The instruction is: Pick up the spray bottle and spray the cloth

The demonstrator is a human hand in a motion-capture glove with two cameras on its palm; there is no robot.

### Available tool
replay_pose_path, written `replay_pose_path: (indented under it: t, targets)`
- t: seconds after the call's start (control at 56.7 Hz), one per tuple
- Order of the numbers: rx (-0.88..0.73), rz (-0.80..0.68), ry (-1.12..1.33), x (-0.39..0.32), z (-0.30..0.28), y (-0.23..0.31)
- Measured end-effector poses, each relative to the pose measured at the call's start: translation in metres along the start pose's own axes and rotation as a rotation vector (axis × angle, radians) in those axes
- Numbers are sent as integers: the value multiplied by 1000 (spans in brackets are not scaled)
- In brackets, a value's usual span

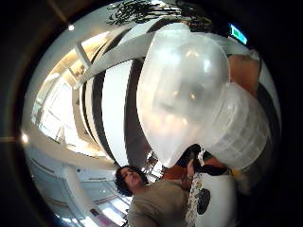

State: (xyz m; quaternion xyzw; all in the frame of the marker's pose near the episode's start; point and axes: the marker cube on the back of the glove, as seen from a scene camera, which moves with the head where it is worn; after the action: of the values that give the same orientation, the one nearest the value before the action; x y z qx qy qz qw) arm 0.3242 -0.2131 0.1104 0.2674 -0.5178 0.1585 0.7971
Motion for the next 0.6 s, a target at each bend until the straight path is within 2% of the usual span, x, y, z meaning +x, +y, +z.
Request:
replay_pose_path:
  t: [0.141, 0.371, 0.512, 0.6]
  targets:
    - [33, -24, -14, 2, -2, 1]
    - [150, 80, 56, -37, -16, 30]
    - [-32, 101, 57, -99, -19, 48]
    - [-283, 191, 179, -142, -3, 65]
